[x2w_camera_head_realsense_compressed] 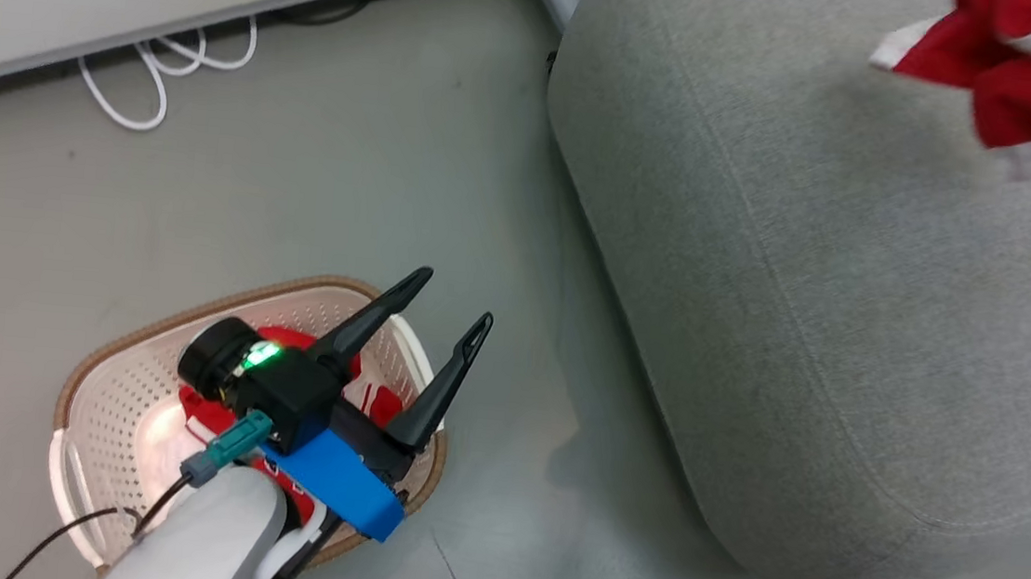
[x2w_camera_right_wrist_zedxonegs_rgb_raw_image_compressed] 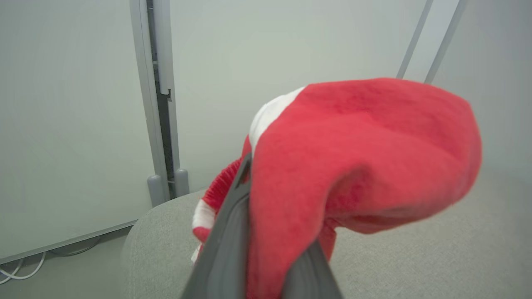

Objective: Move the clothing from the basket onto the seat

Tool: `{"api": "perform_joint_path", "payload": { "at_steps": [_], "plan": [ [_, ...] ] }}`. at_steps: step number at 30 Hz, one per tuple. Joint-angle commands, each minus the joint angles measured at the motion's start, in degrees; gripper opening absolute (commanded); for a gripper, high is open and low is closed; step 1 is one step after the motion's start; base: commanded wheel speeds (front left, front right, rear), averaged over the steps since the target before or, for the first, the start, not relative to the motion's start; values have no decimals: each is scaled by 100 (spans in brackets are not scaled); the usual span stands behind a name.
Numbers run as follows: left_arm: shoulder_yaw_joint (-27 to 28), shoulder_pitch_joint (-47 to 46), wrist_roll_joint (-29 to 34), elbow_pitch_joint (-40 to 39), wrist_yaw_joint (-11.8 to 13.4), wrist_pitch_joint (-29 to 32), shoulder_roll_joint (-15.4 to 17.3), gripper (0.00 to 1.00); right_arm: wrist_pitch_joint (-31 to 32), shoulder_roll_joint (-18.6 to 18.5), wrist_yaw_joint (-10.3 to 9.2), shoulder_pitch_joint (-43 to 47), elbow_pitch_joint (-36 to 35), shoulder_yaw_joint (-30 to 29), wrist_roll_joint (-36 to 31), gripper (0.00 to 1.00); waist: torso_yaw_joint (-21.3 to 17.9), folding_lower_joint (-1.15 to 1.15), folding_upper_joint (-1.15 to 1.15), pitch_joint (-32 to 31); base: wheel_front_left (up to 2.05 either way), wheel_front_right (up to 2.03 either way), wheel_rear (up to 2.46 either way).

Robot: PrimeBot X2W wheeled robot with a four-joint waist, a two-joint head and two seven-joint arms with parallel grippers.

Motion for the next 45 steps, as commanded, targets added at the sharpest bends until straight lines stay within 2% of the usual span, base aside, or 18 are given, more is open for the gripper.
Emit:
{"api": "perform_joint_path", "payload": {
  "at_steps": [1,6,9,15,23,24,25,26,27,31,38,45],
  "plan": [
    [-9,-156,45,-67,-23,-17,75,100,-40,-135,-3,-190,45,-130,-8,0,427,-1,0,569,0,0,0],
    [-264,-627,130,-301,-23,-16,270,100,-233,-581,-3,-477,223,-971,71,0,770,-1,0,1209,0,0,0],
    [-261,-867,193,-442,-22,-6,375,100,-369,-737,-2,-402,395,-1264,5,0,931,-1,0,1534,0,0,0],
    [-190,-984,271,-664,51,-2,526,100,-716,-728,-3,-235,965,-1667,54,0,1031,-1,0,1893,0,0,0],
    [-222,-833,226,-606,86,-10,539,100,-1107,-587,-3,-183,1645,-1859,-62,0,957,-1,0,1795,0,0,0],
    [-232,-824,220,-593,84,-10,533,100,-1140,-576,-2,-200,1694,-1854,-99,15,943,-1,0,1758,0,0,0],
    [-239,-810,213,-575,81,-11,526,100,-1182,-566,-3,-209,1748,-1870,-117,39,926,-1,0,1709,0,0,0],
    [-251,-805,211,-558,78,-12,516,100,-1217,-561,-3,-207,1796,-1887,-138,84,913,-1,0,1660,0,0,0],
    [-260,-798,201,-530,76,-13,500,100,-1234,-552,-2,-195,1850,-1889,-174,100,900,-1,0,1601,0,0,0],
    [-278,-741,160,-439,64,-16,432,100,-1274,-569,-3,-128,2019,-1855,-220,100,885,-1,0,1392,0,0,0],
    [-113,-325,14,-249,24,-16,161,100,-1416,-753,-2,407,2340,-1572,-117,100,901,-1,0,531,0,0,0],
    [236,278,-34,-103,13,-16,-137,100,-1510,-613,-3,1327,2104,-1231,40,100,942,-1,0,-339,0,0,0]
  ]
}}
